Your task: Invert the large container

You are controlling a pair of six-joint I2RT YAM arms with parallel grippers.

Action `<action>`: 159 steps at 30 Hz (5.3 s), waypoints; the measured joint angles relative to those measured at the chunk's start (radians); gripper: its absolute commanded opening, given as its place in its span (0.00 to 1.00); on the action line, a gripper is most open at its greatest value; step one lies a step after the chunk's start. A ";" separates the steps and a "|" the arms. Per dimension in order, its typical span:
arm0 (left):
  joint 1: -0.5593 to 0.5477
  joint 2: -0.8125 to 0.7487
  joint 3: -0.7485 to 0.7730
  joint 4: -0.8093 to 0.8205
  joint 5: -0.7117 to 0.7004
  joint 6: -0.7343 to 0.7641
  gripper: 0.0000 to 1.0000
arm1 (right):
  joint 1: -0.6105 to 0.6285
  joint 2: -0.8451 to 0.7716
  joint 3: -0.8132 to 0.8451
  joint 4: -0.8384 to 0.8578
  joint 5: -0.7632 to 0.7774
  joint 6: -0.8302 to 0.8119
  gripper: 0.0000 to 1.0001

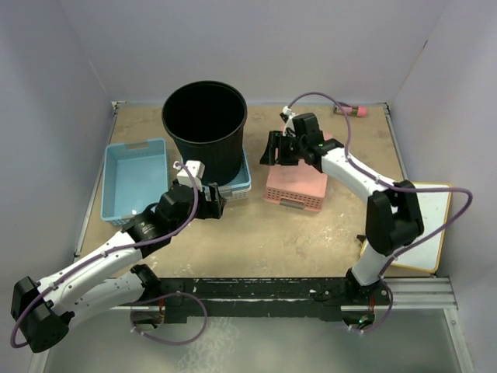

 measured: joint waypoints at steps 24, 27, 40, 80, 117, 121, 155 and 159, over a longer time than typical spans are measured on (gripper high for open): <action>-0.001 -0.006 0.008 -0.007 -0.018 0.000 0.77 | -0.083 0.171 0.132 -0.213 0.364 -0.082 0.63; -0.001 -0.005 0.008 -0.007 -0.018 0.000 0.77 | -0.080 0.126 0.117 -0.206 0.358 -0.094 0.63; -0.001 0.014 0.008 -0.006 -0.019 0.000 0.77 | -0.040 -0.023 -0.113 -0.221 0.335 -0.108 0.66; -0.005 0.088 0.587 -0.281 -0.534 0.049 0.88 | -0.151 -0.149 -0.154 -0.036 0.074 -0.082 0.71; 0.345 0.591 1.039 -0.616 -0.291 -0.073 0.00 | -0.149 -0.166 -0.155 -0.044 0.082 -0.093 0.71; 0.336 0.587 1.071 -0.606 -0.260 -0.019 0.00 | -0.149 -0.180 -0.154 -0.051 0.082 -0.093 0.71; 0.336 0.510 1.069 -0.499 -0.181 0.091 0.00 | 0.375 -0.300 0.158 0.076 -0.208 -0.550 0.91; 0.336 0.512 1.069 -0.500 -0.177 0.091 0.00 | 0.467 -0.233 0.232 0.034 -0.119 -0.638 0.91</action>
